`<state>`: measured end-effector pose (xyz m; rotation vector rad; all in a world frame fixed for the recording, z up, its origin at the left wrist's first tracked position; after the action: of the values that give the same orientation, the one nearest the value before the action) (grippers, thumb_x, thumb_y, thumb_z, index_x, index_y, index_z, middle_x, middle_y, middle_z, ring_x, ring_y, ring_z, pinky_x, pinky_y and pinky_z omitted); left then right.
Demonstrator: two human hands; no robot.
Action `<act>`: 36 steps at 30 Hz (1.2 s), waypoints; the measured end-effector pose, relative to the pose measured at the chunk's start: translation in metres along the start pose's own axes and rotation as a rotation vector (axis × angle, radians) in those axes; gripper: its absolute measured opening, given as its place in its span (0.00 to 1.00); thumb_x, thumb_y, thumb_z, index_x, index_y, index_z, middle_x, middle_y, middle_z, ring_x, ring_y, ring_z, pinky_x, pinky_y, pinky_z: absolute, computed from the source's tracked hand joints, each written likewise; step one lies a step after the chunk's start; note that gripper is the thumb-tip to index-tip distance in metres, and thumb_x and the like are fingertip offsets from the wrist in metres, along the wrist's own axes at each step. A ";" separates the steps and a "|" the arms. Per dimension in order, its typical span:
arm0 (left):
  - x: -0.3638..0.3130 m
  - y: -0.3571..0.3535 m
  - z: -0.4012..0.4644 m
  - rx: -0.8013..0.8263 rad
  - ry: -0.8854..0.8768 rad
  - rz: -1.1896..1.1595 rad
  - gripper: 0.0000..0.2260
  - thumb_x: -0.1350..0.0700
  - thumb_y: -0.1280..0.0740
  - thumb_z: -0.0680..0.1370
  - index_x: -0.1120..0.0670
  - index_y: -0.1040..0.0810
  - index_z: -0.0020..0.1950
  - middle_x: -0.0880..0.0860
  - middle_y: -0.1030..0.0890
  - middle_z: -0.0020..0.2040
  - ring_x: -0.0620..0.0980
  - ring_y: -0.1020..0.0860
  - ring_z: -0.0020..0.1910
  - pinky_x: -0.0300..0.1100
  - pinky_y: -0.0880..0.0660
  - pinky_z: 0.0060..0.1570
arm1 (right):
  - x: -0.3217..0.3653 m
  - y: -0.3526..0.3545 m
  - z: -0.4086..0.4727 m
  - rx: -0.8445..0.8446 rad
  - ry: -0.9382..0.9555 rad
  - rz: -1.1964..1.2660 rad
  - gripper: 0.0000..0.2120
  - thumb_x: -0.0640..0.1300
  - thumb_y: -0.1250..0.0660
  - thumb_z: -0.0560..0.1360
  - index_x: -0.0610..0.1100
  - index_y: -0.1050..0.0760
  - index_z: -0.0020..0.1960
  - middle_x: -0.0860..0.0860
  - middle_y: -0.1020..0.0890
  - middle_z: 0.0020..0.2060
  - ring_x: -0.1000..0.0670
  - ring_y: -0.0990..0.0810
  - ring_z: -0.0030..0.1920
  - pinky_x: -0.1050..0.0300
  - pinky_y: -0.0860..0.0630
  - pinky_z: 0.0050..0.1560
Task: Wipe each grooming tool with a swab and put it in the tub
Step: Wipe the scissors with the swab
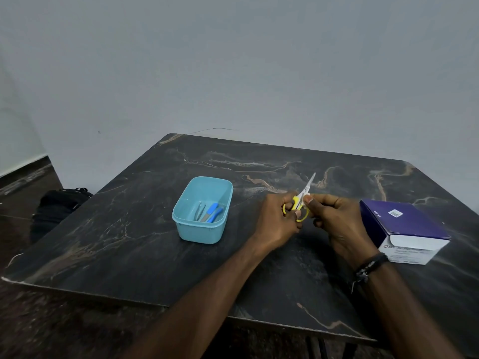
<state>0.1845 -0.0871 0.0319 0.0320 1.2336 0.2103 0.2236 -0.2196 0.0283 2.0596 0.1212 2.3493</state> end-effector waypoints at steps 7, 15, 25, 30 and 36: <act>0.002 -0.004 0.000 0.002 0.011 -0.046 0.09 0.69 0.35 0.77 0.62 0.20 0.55 0.68 0.22 0.42 0.53 0.20 0.35 0.48 0.20 0.36 | -0.005 0.010 0.003 -0.065 -0.036 0.095 0.05 0.41 0.30 0.75 0.40 0.18 0.47 0.47 0.16 0.34 0.56 0.26 0.28 0.64 0.33 0.26; 0.007 -0.015 -0.002 0.098 0.053 -0.074 0.12 0.68 0.33 0.76 0.55 0.20 0.56 0.60 0.20 0.41 0.52 0.19 0.35 0.48 0.20 0.38 | -0.005 0.021 0.005 -0.173 -0.021 0.141 0.08 0.44 0.28 0.73 0.40 0.17 0.47 0.44 0.18 0.37 0.52 0.25 0.33 0.62 0.32 0.28; 0.007 -0.008 0.000 0.042 0.054 -0.072 0.11 0.67 0.31 0.75 0.56 0.19 0.54 0.58 0.19 0.40 0.53 0.19 0.35 0.48 0.20 0.35 | -0.009 0.011 0.005 -0.099 -0.081 0.149 0.08 0.43 0.28 0.73 0.39 0.18 0.48 0.48 0.20 0.34 0.58 0.27 0.27 0.65 0.33 0.25; 0.012 -0.015 -0.002 0.105 0.098 -0.019 0.13 0.66 0.30 0.74 0.59 0.20 0.58 0.61 0.17 0.44 0.55 0.17 0.36 0.46 0.20 0.34 | -0.006 0.025 0.006 -0.183 -0.056 0.217 0.05 0.44 0.28 0.73 0.42 0.18 0.44 0.47 0.20 0.35 0.54 0.28 0.32 0.64 0.33 0.28; 0.011 -0.009 -0.001 0.066 0.083 -0.010 0.13 0.65 0.30 0.74 0.58 0.20 0.58 0.59 0.17 0.43 0.53 0.17 0.35 0.46 0.19 0.34 | -0.005 0.013 0.003 -0.105 -0.069 0.166 0.07 0.44 0.29 0.74 0.41 0.18 0.46 0.47 0.22 0.35 0.54 0.29 0.32 0.64 0.32 0.28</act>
<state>0.1889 -0.0943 0.0199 0.0747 1.3234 0.1633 0.2280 -0.2330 0.0245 2.1741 -0.1777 2.3129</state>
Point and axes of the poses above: each hand's wrist, its own z-axis towards the middle knuckle, its own y-axis out of the back of the hand, x = y × z, the point moved 10 cm from there along z, towards the middle knuckle
